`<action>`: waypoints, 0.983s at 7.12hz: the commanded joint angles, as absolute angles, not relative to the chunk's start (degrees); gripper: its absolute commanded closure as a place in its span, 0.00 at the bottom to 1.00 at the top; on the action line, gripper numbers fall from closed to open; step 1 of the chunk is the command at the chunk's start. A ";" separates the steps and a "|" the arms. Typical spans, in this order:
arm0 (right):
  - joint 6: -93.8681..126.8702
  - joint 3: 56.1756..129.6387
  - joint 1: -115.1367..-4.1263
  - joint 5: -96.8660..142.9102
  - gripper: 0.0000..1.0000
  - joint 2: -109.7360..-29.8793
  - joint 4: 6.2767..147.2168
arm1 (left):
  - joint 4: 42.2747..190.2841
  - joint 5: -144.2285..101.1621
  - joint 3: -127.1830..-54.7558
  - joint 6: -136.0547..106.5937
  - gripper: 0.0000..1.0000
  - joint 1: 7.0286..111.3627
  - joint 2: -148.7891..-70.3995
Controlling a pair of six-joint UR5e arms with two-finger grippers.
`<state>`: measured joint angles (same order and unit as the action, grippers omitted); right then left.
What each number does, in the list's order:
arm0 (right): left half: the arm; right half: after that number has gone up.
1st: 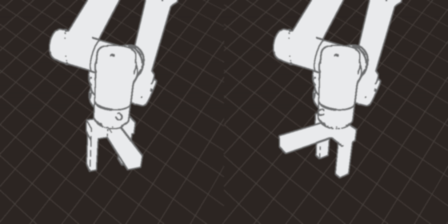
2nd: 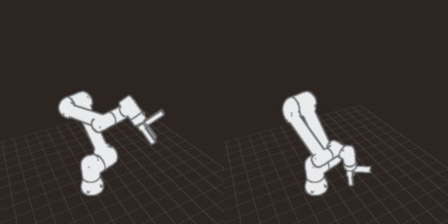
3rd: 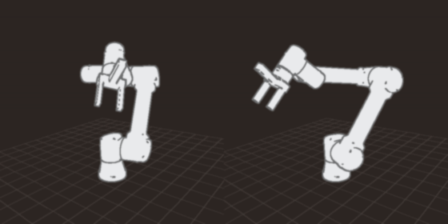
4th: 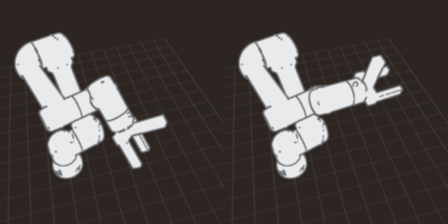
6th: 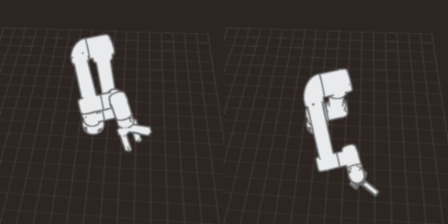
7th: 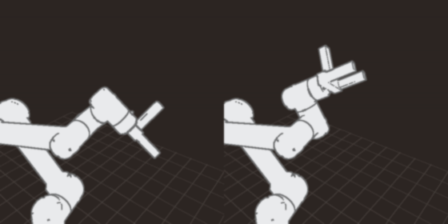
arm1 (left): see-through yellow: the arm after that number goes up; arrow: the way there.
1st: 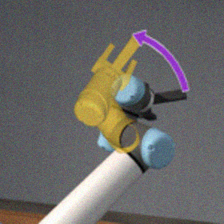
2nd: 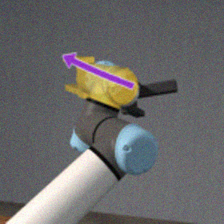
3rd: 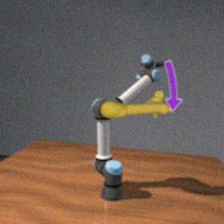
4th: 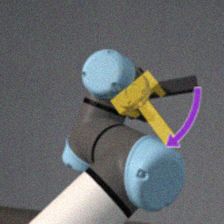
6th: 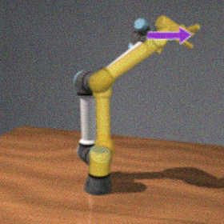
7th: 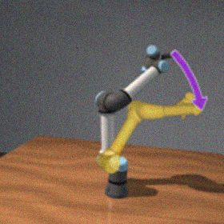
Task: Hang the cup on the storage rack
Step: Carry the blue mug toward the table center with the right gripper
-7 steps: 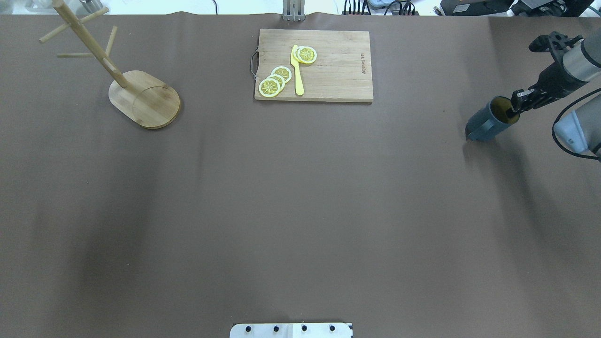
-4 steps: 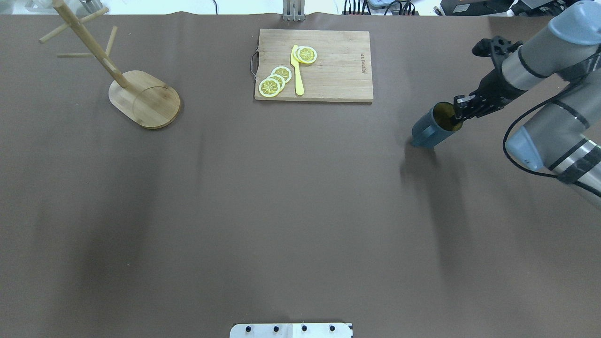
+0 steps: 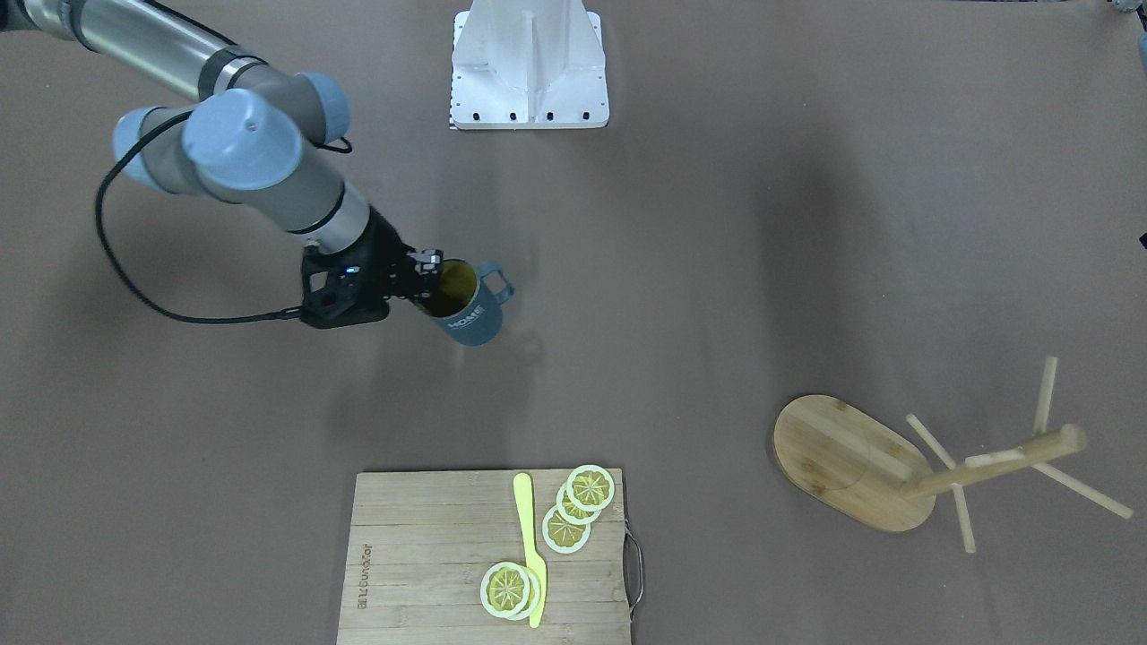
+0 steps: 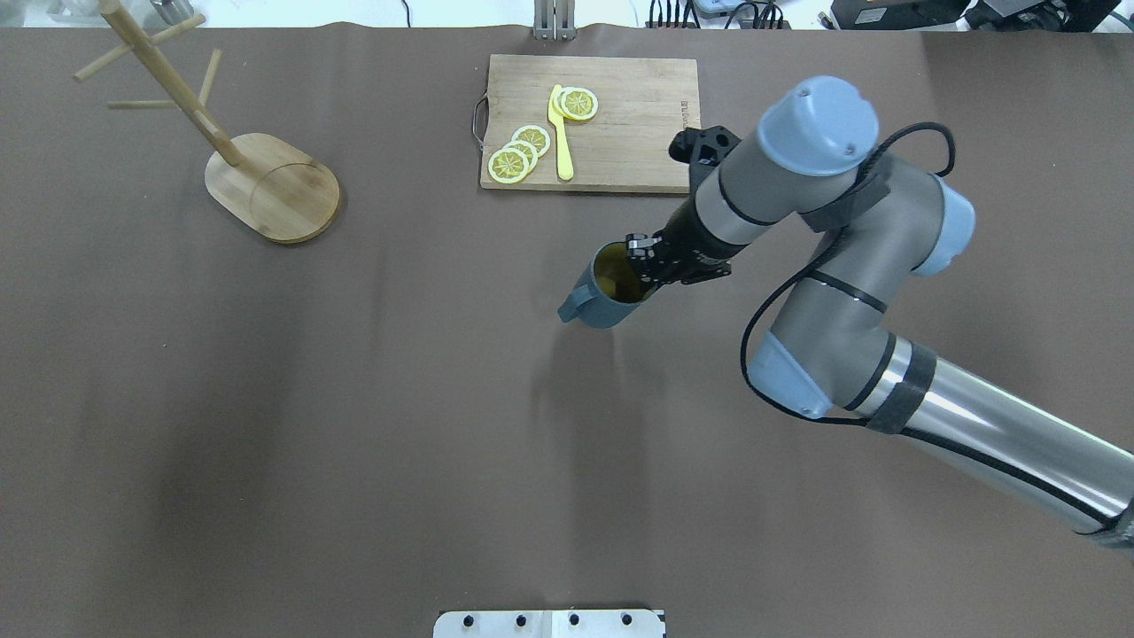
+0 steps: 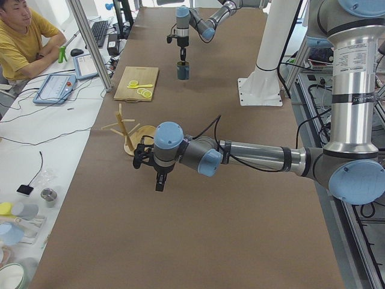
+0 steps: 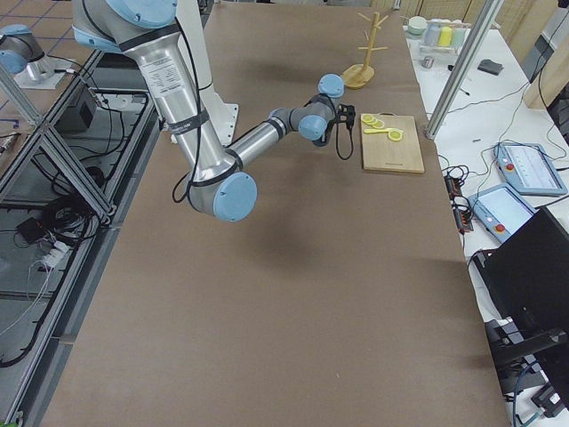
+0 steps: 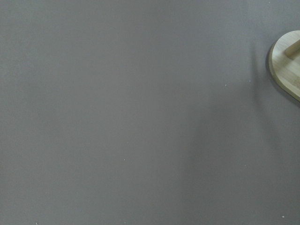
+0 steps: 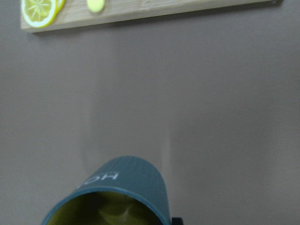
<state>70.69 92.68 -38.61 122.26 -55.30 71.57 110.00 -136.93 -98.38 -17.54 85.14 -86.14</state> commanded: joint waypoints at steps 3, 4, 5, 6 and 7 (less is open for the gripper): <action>71.11 91.14 -30.33 113.04 0.21 -48.60 74.97 | 111.00 -136.93 -98.09 -17.40 0.02 84.90 -86.13; 71.10 90.79 -29.80 112.42 0.01 -48.60 74.88 | 111.01 -137.63 -98.35 -17.49 0.02 84.90 -86.13; 71.02 91.57 -30.32 112.93 0.01 -48.52 74.80 | 111.01 -139.46 -98.09 -17.49 0.02 84.90 -86.13; 70.93 92.37 -33.37 115.55 0.01 -47.47 74.97 | 111.09 -139.66 -98.17 -17.32 0.02 84.90 -86.13; 70.84 93.68 -38.44 122.80 0.01 -48.68 74.80 | 113.01 -139.66 -98.35 -17.23 0.02 83.77 -87.18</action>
